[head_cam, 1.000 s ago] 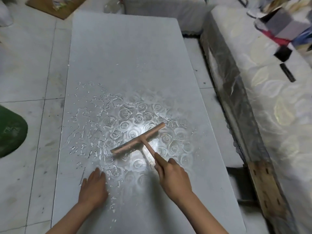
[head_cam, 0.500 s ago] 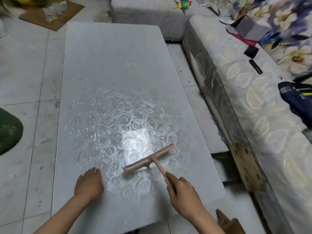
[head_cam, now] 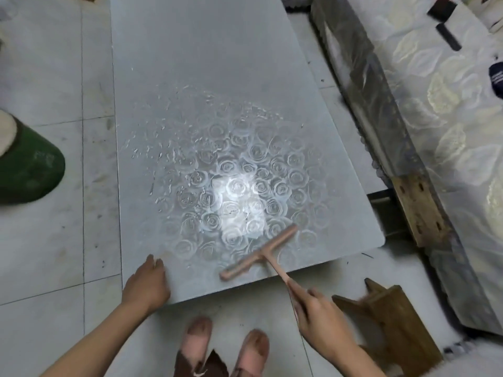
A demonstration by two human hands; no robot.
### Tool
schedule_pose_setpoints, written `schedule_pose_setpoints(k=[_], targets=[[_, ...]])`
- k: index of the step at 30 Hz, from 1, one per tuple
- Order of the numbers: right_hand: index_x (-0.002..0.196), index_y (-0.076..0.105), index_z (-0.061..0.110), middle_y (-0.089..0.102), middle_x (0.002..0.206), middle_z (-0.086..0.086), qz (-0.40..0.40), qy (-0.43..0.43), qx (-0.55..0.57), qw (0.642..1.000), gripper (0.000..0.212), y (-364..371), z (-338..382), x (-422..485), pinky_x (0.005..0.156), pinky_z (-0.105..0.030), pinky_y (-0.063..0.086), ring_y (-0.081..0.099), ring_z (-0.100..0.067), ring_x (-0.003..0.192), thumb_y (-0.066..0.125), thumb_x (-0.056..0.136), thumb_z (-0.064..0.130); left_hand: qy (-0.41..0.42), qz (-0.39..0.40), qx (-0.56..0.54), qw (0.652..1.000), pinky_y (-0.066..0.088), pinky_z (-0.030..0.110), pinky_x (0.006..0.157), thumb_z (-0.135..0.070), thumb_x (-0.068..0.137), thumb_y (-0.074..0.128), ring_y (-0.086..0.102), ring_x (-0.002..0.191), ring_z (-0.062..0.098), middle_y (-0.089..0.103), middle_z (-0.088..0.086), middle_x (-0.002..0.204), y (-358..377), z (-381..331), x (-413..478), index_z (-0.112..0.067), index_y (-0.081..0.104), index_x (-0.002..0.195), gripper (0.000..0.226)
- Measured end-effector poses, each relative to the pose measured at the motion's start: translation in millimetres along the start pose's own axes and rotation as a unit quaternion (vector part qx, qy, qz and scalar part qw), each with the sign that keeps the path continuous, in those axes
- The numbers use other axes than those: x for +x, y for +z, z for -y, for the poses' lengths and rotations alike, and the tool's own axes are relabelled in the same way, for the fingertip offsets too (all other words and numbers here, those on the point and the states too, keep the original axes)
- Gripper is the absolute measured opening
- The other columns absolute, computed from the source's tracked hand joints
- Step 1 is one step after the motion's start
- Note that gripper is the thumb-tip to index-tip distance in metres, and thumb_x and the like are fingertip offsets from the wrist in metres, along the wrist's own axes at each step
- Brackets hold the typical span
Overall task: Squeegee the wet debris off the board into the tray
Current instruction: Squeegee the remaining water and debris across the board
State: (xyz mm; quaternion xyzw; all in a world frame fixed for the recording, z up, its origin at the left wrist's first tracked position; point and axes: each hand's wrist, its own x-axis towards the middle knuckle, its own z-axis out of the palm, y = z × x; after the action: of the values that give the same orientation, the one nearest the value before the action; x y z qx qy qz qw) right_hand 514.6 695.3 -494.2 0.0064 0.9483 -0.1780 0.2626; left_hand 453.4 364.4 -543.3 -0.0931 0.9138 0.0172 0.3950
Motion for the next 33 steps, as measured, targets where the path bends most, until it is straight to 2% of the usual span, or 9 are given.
schedule_pose_setpoints(k=[3,6,8,12,16,21,26,31,33], targets=[[0.147,0.015,0.047,0.045,0.092,-0.004,-0.056,-0.015,0.035,0.998,0.055,10.7,52.1,46.5,0.065,-0.036,0.042,0.056,-0.031,0.084,0.034,0.099,0.026,0.003,-0.002,0.010,1.000,0.039,0.033,0.099,-0.016,0.088,0.043,0.038,0.133,0.031,0.012,0.016,0.158,9.1,15.2,6.5,-0.007,0.034,0.137,0.050],[0.146,0.031,0.036,0.052,0.098,-0.010,-0.057,0.001,0.058,0.997,0.047,-2.9,76.6,79.6,0.076,-0.038,0.045,0.056,-0.034,0.094,0.036,0.100,0.027,0.008,0.001,0.018,1.000,0.043,0.034,0.092,-0.015,0.087,0.043,0.040,0.127,0.032,0.022,0.018,0.149,12.5,29.8,14.0,-0.007,0.039,0.128,0.042],[0.143,0.034,0.041,0.052,0.092,-0.007,-0.071,0.001,0.067,0.995,0.048,-12.0,68.2,60.1,0.076,-0.040,0.047,0.056,-0.032,0.092,0.041,0.098,0.025,0.005,-0.001,0.023,1.000,0.042,0.035,0.093,-0.014,0.087,0.042,0.039,0.128,0.032,0.023,0.019,0.146,13.1,37.4,17.0,-0.006,0.038,0.128,0.042],[0.140,0.035,0.050,0.046,0.084,0.003,-0.031,0.041,0.019,0.998,0.050,-0.7,53.4,-13.5,0.072,-0.037,0.048,0.060,-0.025,0.087,0.046,0.095,0.032,-0.007,-0.006,0.018,1.000,0.034,0.034,0.106,-0.016,0.089,0.040,0.025,0.139,0.033,0.009,0.024,0.154,15.9,56.3,23.7,-0.004,0.017,0.144,0.060],[0.145,0.022,0.047,0.041,0.091,0.000,-0.005,0.029,0.013,0.999,0.055,24.3,100.5,9.9,0.067,-0.034,0.039,0.059,-0.028,0.088,0.039,0.097,0.029,-0.026,0.009,-0.043,0.999,0.031,0.037,0.109,-0.014,0.092,0.036,0.025,0.141,0.034,0.003,0.022,0.157,17.9,68.4,27.4,-0.003,-0.003,0.149,0.070],[0.144,0.036,0.034,0.053,0.098,-0.013,-0.057,0.004,0.043,0.997,0.046,8.1,158.9,118.5,0.073,-0.037,0.043,0.056,-0.036,0.093,0.036,0.099,0.025,-0.024,0.022,-0.181,0.983,0.042,0.037,0.094,-0.010,0.092,0.039,0.047,0.124,0.034,0.035,0.018,0.149,16.7,82.9,40.1,-0.007,-0.010,0.151,0.077],[0.140,0.041,0.037,0.054,0.085,-0.007,-0.095,-0.017,0.048,0.994,0.045,-5.9,152.8,78.8,0.064,-0.036,0.042,0.058,-0.031,0.083,0.043,0.097,0.025,-0.047,0.042,-0.270,0.961,0.041,0.036,0.088,-0.010,0.092,0.041,0.051,0.116,0.036,0.052,0.019,0.133,13.7,96.4,48.2,-0.009,0.005,0.151,0.069],[0.140,0.030,0.053,0.045,0.088,0.002,0.008,0.050,0.024,0.998,0.051,30.2,167.9,17.3,0.068,-0.033,0.040,0.060,-0.025,0.089,0.043,0.096,0.031,-0.060,0.081,-0.323,0.941,0.040,0.033,0.086,-0.010,0.091,0.041,0.051,0.115,0.035,0.054,0.018,0.131,10.1,103.3,57.2,-0.009,0.017,0.148,0.062],[0.144,0.020,0.051,0.039,0.086,0.002,-0.002,0.017,-0.006,1.000,0.057,41.7,185.3,37.0,0.064,-0.034,0.038,0.058,-0.027,0.085,0.040,0.096,0.026,-0.037,0.083,-0.335,0.938,0.039,0.031,0.088,-0.009,0.090,0.042,0.050,0.120,0.033,0.052,0.015,0.135,9.3,105.5,59.6,-0.011,0.034,0.142,0.053]])
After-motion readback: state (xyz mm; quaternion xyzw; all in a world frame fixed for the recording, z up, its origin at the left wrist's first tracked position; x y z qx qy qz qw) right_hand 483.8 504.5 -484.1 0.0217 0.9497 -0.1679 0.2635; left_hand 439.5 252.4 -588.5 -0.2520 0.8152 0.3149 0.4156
